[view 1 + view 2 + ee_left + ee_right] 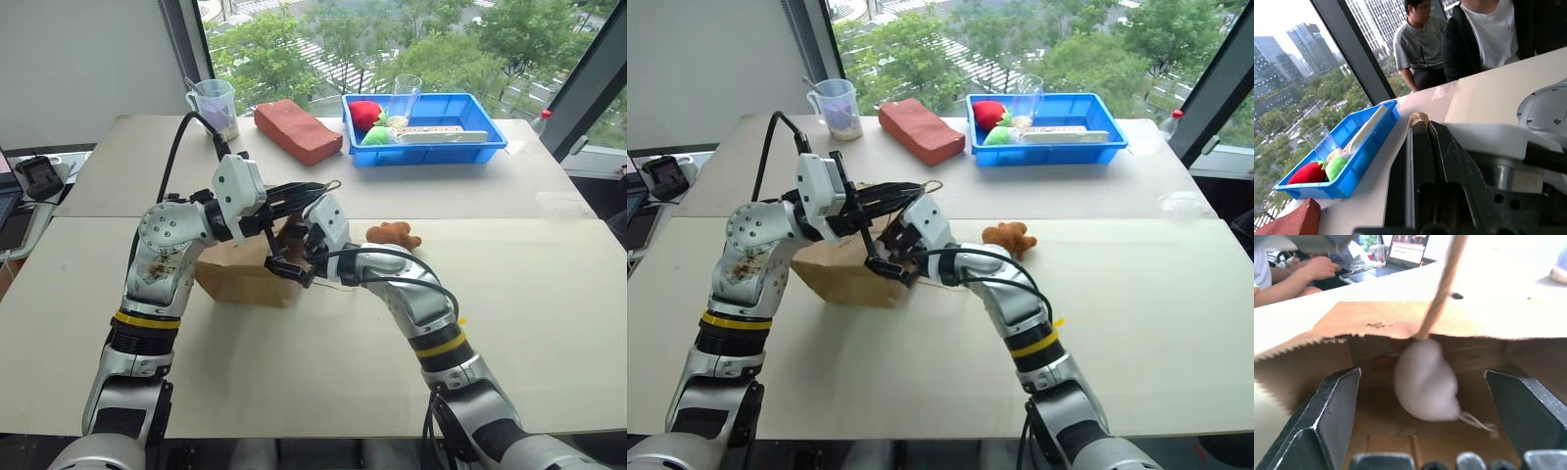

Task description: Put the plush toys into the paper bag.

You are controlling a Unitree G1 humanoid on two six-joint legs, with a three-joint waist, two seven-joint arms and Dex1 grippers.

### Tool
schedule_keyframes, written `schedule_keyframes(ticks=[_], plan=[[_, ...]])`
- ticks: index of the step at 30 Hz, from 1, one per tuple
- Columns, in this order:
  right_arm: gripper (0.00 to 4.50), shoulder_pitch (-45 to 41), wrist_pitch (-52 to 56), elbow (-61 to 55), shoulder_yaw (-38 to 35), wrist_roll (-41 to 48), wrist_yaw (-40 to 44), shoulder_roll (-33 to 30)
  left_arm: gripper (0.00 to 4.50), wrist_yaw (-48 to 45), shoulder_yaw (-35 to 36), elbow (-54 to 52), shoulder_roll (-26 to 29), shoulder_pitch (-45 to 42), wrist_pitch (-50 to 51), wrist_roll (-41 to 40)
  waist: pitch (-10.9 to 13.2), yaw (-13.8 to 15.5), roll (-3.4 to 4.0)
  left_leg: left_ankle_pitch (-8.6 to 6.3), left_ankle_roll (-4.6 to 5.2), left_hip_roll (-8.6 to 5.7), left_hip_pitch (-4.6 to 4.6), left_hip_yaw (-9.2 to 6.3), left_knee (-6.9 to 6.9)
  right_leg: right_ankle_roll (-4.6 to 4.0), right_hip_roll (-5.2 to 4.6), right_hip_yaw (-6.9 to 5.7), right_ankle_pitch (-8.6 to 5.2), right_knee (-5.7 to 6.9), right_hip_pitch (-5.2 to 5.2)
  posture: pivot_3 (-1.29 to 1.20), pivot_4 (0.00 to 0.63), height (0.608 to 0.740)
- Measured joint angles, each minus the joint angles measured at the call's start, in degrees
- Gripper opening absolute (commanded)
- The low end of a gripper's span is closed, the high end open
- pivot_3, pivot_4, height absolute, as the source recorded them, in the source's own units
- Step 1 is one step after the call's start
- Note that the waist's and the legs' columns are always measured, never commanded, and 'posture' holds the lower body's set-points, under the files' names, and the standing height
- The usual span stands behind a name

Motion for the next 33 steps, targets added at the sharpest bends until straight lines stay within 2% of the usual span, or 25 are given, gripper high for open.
schedule_keyframes(ticks=[4, 7, 13, 18, 22, 30, 32, 33], plan=[[4.47, 5.13, 1.25, -4.81, -6.24, 0.21, 1.66, -12.10, 0.00, 0.01, 0.15, 0.01, 0.21, 0.05, -0.02, 0.01, 0.00, 0.64, -0.01, -0.01, 0.02, -0.01, -0.05, 0.00, 0.02, 0.00, 0.00, 0.00, 0.00, -0.11, 0.02, 0.00, 0.150, 0.740], [4.47, 7.26, 1.41, -4.67, -9.81, -0.61, 1.48, -17.59, 0.00, 0.04, 0.21, -0.04, 0.25, 0.08, -0.01, 0.01, 0.00, 0.32, -0.01, -0.02, 0.04, 0.00, 0.00, 0.00, 0.00, 0.00, 0.01, 0.02, 0.00, -0.08, 0.01, 0.00, 0.150, 0.740], [4.47, 7.26, -1.55, 4.07, -10.43, -4.65, -1.06, -20.05, 0.00, 0.07, 0.21, -0.11, 0.28, 0.10, -0.01, 0.02, 0.00, -0.44, -0.01, -0.02, 0.04, -0.03, 0.08, 0.01, 0.02, 0.00, 0.06, 0.23, 0.00, -0.07, 0.04, 0.00, 0.150, 0.740], [4.47, 2.68, -4.36, 15.47, -9.82, -6.85, -3.49, -16.31, 0.00, 0.08, 0.18, -0.10, 0.36, 0.10, -0.01, 0.10, 0.00, -0.46, -0.01, -0.02, 0.03, -0.04, 0.08, 0.03, -0.02, 0.00, 0.06, 0.28, 0.00, -0.08, 0.00, 0.00, 0.150, 0.740], [3.32, 0.80, -7.94, 19.91, -9.47, -8.37, -3.77, -15.44, 0.00, 0.07, 0.18, -0.10, 0.39, 0.10, -0.01, 0.11, 0.00, -0.23, -0.01, -0.01, 0.03, -0.04, 0.03, 0.03, -0.03, 0.01, 0.06, 0.28, 0.00, -0.13, 0.01, 0.00, 0.150, 0.740], [0.56, 0.63, -12.46, 22.32, -9.54, -9.81, -3.46, -15.08, 0.00, 0.07, 0.18, -0.56, 0.41, 0.14, 0.00, 0.11, 0.00, -0.38, -0.01, -0.01, 0.02, -0.04, 0.09, 0.03, 0.00, 0.01, 0.06, 0.29, 0.00, -0.10, 0.04, 0.00, 0.150, 0.740], [0.02, 0.90, -13.64, 22.29, -9.79, -9.93, -3.27, -15.09, 0.00, 0.07, 0.18, -0.90, 0.43, 0.32, 0.02, 0.11, 0.00, -0.37, -0.01, -0.01, 0.02, -0.04, 0.09, 0.03, 0.00, 0.01, 0.07, 0.29, 0.00, -0.09, 0.04, 0.00, 0.150, 0.740], [0.02, 1.41, -13.97, 21.75, -10.17, -9.63, -2.60, -15.08, 0.00, 0.05, 0.17, -1.13, 0.46, 0.43, 0.03, 0.10, 0.00, -0.38, -0.01, -0.01, 0.02, -0.04, 0.08, 0.03, -0.01, 0.01, 0.06, 0.30, 0.00, -0.10, 0.03, 0.00, 0.150, 0.740]])
